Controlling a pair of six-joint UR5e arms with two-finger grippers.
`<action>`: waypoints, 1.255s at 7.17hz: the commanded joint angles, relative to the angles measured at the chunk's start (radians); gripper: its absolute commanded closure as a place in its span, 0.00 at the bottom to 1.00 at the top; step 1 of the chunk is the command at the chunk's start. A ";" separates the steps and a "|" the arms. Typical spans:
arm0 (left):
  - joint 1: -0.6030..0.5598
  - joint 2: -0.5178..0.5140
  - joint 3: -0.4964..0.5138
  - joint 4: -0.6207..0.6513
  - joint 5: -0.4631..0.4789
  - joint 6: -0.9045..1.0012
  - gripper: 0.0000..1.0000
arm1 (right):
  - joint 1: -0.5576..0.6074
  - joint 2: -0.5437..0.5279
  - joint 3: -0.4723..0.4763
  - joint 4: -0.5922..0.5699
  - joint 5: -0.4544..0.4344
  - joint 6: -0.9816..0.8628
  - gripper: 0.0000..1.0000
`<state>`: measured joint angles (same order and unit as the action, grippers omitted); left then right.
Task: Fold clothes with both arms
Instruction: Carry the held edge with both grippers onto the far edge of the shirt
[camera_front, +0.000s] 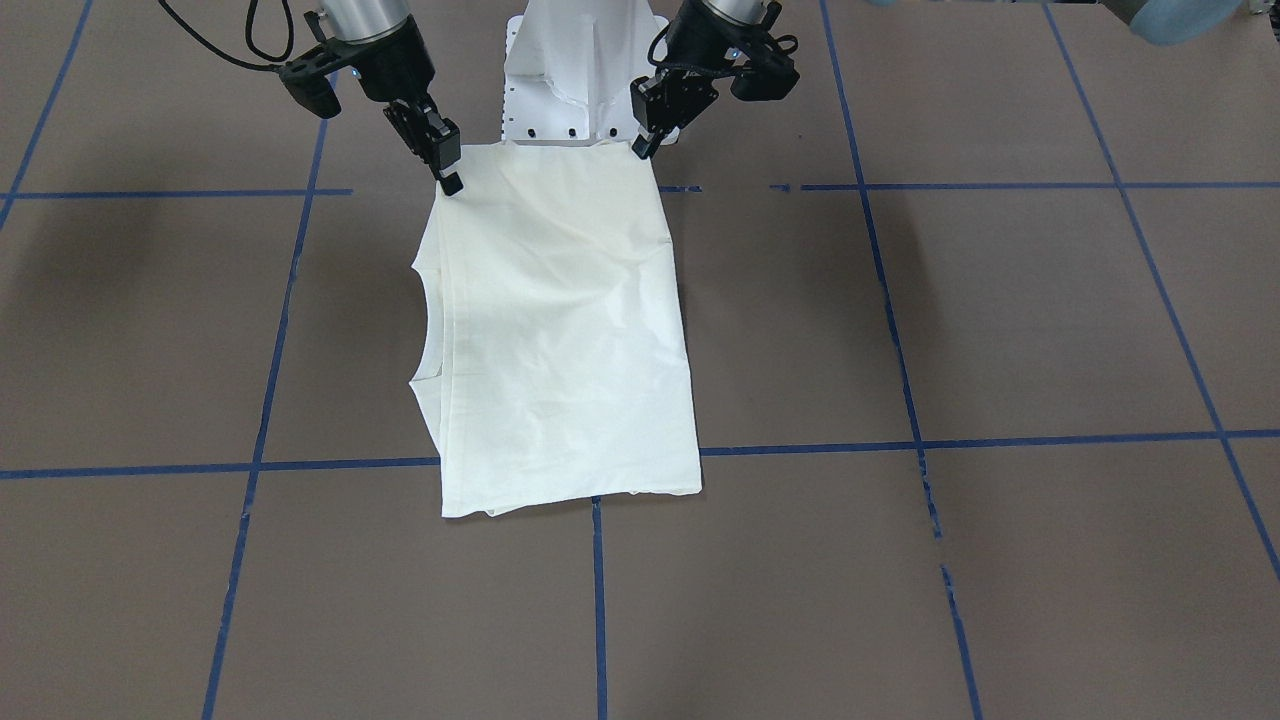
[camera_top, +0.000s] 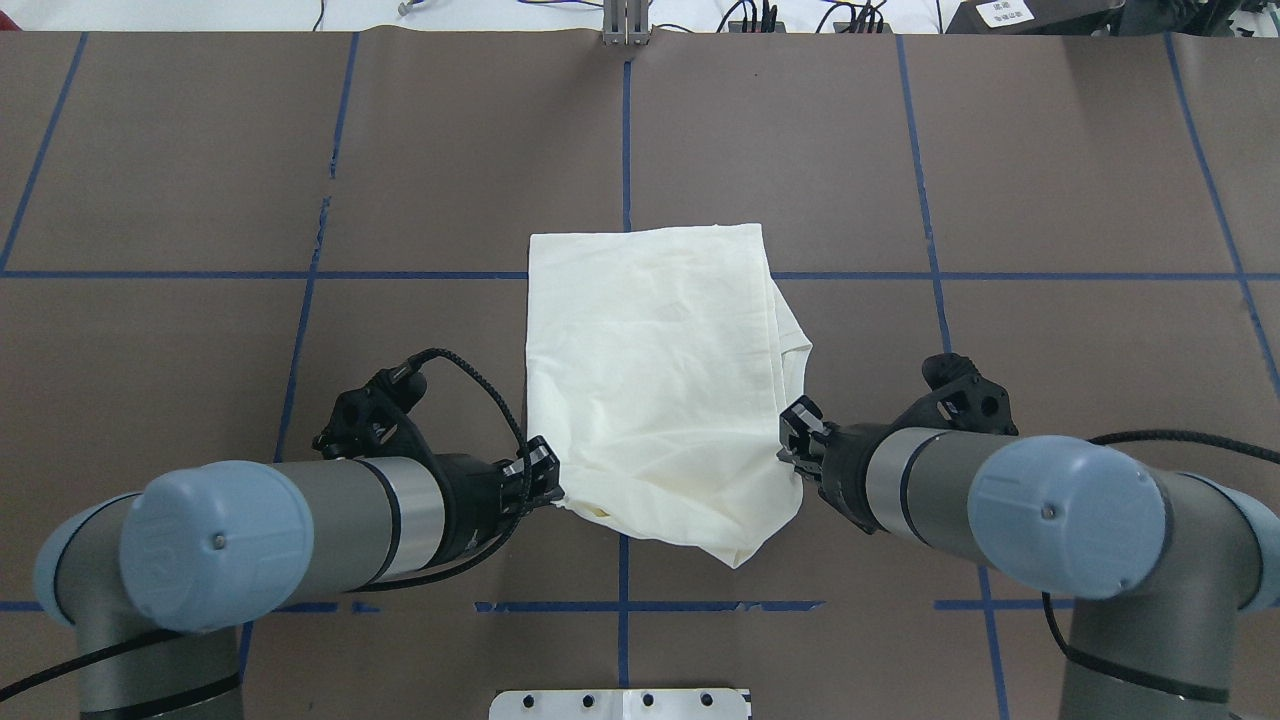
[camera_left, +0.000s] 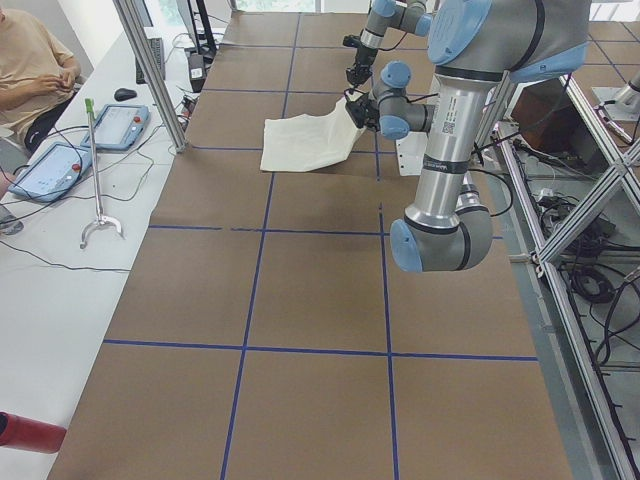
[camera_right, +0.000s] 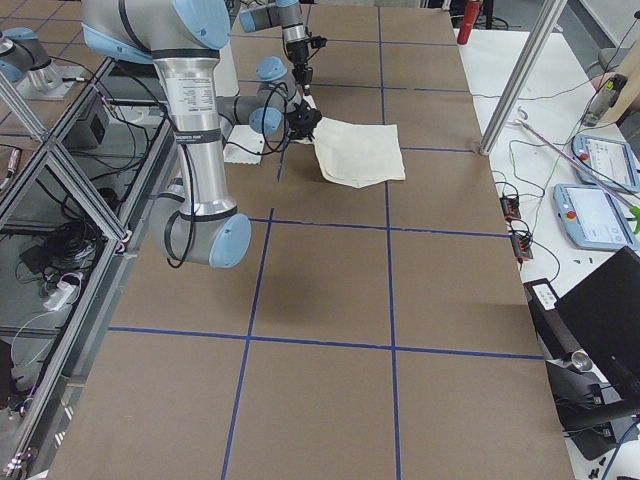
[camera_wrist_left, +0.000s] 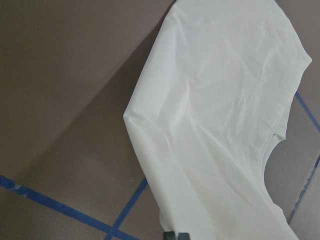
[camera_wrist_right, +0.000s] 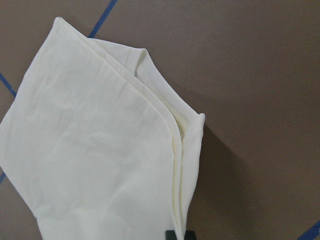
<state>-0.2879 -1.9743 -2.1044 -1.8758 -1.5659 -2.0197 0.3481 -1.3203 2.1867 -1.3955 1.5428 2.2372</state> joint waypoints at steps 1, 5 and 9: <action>-0.052 -0.024 0.067 0.012 0.000 0.074 1.00 | 0.070 0.084 -0.105 0.003 0.045 -0.031 1.00; -0.163 -0.149 0.334 -0.076 0.000 0.177 1.00 | 0.115 0.158 -0.228 0.012 0.045 -0.063 1.00; -0.218 -0.175 0.458 -0.192 0.001 0.231 1.00 | 0.164 0.180 -0.295 0.012 0.060 -0.119 1.00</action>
<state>-0.4896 -2.1359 -1.6645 -2.0578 -1.5649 -1.8023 0.4923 -1.1522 1.9208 -1.3837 1.5927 2.1362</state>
